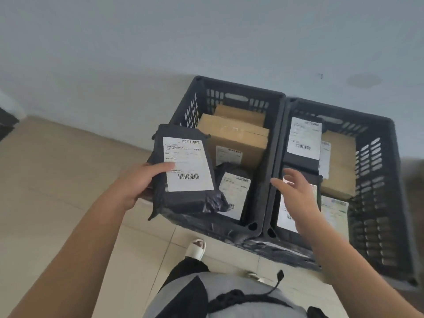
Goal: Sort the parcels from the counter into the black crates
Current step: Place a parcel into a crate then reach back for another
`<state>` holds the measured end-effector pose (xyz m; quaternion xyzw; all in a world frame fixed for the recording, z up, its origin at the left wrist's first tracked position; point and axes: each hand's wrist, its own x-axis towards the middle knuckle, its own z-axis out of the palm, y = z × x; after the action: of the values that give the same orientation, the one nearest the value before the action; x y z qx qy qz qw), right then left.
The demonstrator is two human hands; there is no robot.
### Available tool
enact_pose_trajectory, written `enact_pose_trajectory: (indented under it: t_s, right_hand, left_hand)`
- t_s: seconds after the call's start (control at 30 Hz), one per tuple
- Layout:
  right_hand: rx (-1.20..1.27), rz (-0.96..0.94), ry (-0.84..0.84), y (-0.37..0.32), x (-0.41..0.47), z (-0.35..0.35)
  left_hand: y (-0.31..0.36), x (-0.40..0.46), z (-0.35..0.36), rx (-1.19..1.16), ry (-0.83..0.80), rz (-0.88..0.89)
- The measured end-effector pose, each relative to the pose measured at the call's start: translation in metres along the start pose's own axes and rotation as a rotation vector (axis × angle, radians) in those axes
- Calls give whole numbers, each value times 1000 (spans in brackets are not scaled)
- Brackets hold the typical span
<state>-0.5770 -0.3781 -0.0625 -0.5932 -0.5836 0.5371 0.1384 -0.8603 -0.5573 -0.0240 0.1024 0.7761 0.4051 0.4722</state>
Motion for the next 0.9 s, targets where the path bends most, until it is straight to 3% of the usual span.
enact_pose_trajectory:
  t_s: [0.17, 0.33, 0.63, 0.9]
  right_hand:
    - [-440, 17, 162, 9, 15, 69]
    - [-643, 32, 340, 23, 19, 97]
    - [-455, 25, 476, 24, 21, 99]
    - [-488, 24, 458, 24, 25, 99]
  left_hand:
    - [12, 66, 0, 198, -242, -70]
    - [4, 114, 27, 262, -484, -189]
    - [-29, 156, 89, 141, -654, -334]
    - [-58, 165, 126, 134, -576, -267]
